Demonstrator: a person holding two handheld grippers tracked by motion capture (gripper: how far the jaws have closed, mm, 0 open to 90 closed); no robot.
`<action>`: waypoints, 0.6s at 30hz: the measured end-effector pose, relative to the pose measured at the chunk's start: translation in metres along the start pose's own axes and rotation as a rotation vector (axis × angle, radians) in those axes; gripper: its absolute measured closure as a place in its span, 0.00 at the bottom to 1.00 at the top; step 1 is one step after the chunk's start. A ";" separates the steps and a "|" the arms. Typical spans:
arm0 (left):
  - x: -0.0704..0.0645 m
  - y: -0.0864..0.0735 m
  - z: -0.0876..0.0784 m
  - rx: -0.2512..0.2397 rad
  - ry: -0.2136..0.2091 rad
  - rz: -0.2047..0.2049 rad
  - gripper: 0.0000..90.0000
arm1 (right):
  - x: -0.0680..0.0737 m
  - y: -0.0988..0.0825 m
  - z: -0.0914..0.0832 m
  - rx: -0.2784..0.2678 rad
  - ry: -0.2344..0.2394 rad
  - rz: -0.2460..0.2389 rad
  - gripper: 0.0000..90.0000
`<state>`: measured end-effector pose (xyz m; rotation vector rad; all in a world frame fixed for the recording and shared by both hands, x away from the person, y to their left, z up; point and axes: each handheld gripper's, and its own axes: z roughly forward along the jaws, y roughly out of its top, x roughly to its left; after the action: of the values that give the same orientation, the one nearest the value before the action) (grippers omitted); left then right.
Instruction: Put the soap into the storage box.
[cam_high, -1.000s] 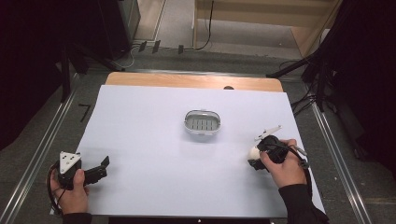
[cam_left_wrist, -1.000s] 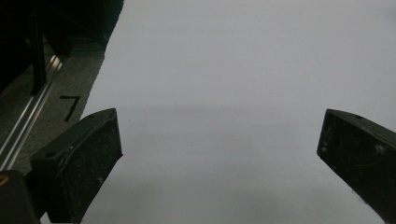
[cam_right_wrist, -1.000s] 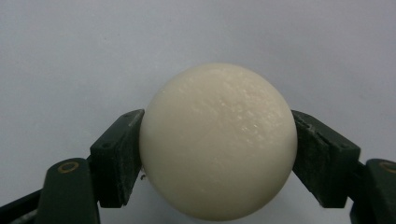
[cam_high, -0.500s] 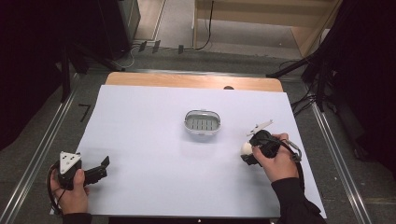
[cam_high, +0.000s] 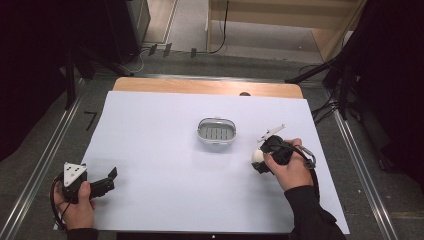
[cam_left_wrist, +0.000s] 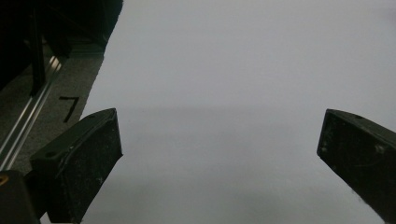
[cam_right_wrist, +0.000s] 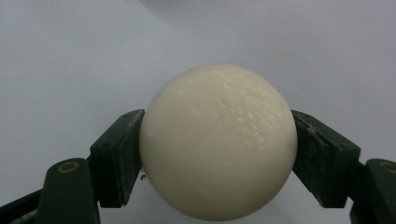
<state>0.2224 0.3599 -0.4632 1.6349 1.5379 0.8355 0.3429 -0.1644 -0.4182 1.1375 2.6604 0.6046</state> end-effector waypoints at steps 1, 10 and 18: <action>0.000 0.000 0.000 0.000 0.000 0.000 0.00 | 0.000 0.001 0.000 0.002 -0.002 -0.001 0.27; 0.000 0.000 0.000 -0.002 -0.001 -0.003 0.00 | 0.002 0.010 0.000 -0.010 0.003 -0.010 0.27; 0.001 0.000 0.000 -0.005 -0.004 -0.006 0.00 | 0.005 0.018 0.004 -0.007 0.014 -0.025 0.27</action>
<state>0.2223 0.3606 -0.4634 1.6266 1.5365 0.8320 0.3529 -0.1483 -0.4140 1.1002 2.6777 0.6196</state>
